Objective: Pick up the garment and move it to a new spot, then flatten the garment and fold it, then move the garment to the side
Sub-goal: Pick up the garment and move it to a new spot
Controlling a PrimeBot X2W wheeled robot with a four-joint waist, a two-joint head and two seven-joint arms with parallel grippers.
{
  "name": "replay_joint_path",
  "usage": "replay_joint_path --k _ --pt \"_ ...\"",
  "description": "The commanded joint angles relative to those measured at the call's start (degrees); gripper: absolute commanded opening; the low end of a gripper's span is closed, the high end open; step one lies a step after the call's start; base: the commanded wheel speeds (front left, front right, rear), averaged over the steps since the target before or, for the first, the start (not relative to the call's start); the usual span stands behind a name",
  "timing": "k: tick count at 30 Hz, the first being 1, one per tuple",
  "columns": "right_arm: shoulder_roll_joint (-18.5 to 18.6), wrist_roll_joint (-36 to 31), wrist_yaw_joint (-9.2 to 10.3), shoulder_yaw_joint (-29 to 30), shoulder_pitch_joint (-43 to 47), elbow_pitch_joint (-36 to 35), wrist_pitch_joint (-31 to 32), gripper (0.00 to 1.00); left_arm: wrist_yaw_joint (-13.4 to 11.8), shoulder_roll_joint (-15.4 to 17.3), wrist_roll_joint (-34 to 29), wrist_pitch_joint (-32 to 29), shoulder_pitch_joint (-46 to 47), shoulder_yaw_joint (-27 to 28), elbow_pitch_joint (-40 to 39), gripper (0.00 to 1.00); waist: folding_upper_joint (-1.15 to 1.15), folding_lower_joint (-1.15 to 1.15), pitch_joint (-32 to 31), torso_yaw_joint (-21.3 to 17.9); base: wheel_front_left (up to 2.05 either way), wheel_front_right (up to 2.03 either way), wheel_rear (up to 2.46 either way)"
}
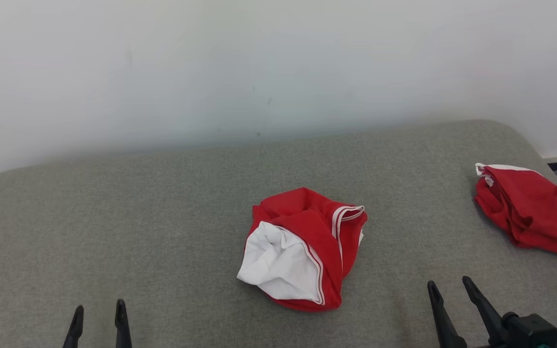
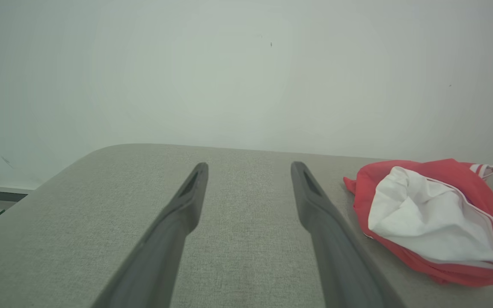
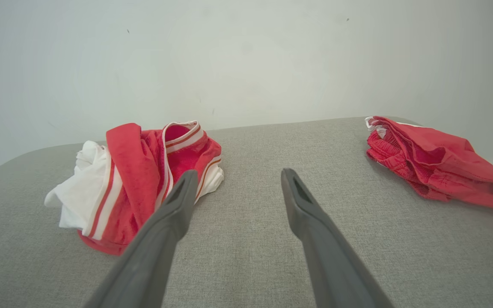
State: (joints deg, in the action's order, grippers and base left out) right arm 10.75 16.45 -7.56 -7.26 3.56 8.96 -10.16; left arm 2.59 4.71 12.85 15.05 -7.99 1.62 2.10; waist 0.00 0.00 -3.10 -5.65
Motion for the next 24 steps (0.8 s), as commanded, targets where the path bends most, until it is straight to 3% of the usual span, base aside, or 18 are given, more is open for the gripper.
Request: replay_joint_path --k 1,10,24 --pt "0.07 -0.52 0.13 0.14 0.62 0.11 -0.32 1.00 0.13 -0.16 -0.34 0.15 -0.83 0.15 0.06 1.00 0.00 0.00 -1.20 1.11 0.00 0.00 0.00" --pt "-0.65 -0.18 0.13 1.84 2.73 2.50 -1.07 1.00 2.75 -0.56 -3.75 0.16 -4.44 3.79 2.01 1.00 0.00 0.00 -3.16 2.74 0.00 0.00 0.00" --pt "-0.73 0.28 0.13 1.42 2.15 3.52 -1.35 1.00 4.35 -1.56 -4.27 0.16 -5.36 6.63 3.89 1.00 0.00 0.00 -2.41 2.11 0.00 0.00 0.00"
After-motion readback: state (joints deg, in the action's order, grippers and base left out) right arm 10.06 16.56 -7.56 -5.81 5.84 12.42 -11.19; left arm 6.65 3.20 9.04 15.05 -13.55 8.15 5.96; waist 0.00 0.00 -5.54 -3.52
